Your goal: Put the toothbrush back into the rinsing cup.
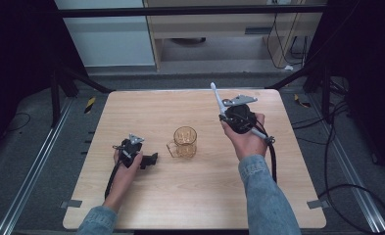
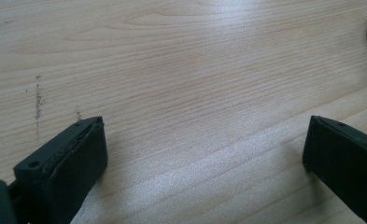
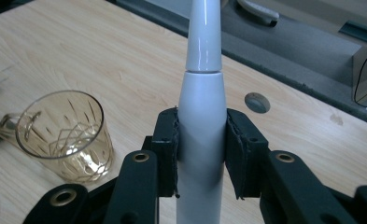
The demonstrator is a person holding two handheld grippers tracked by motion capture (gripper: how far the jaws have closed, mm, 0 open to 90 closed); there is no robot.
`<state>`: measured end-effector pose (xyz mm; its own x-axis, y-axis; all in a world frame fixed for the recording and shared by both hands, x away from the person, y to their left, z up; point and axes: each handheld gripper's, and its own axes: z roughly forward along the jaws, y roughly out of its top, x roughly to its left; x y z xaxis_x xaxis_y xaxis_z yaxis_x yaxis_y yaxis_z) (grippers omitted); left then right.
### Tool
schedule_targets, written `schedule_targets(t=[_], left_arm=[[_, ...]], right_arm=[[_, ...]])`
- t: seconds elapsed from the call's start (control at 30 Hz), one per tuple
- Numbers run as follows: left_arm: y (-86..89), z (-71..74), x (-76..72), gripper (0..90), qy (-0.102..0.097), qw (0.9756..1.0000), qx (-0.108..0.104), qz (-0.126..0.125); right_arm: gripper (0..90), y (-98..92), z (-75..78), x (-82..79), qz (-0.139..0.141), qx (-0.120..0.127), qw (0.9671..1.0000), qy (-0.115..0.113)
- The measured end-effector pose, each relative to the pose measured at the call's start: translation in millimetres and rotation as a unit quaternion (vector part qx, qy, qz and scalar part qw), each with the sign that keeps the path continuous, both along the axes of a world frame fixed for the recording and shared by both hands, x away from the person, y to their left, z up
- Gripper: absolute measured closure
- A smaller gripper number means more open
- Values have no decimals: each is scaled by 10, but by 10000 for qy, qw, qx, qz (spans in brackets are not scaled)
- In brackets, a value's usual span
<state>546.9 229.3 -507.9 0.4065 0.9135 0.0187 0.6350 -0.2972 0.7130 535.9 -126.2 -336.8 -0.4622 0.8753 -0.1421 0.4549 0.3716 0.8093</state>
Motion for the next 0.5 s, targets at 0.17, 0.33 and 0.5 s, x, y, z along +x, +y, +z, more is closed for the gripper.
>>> schedule_targets(t=[0.17, 0.33, 0.5], left_arm=[[0, 0, 1, 0, 2, 10000, -3, -3], [-1, 0, 1, 0, 1, 10000, -5, -2], [-1, 0, 1, 0, 3, 10000, -7, -1]], right_arm=[[669, 61, 74, -20, 31, 16, 9999, -166], [669, 106, 124, -15, 19, 75, 9996, -277], [670, 139, 158, -5, -37, 226, 9991, -364]])
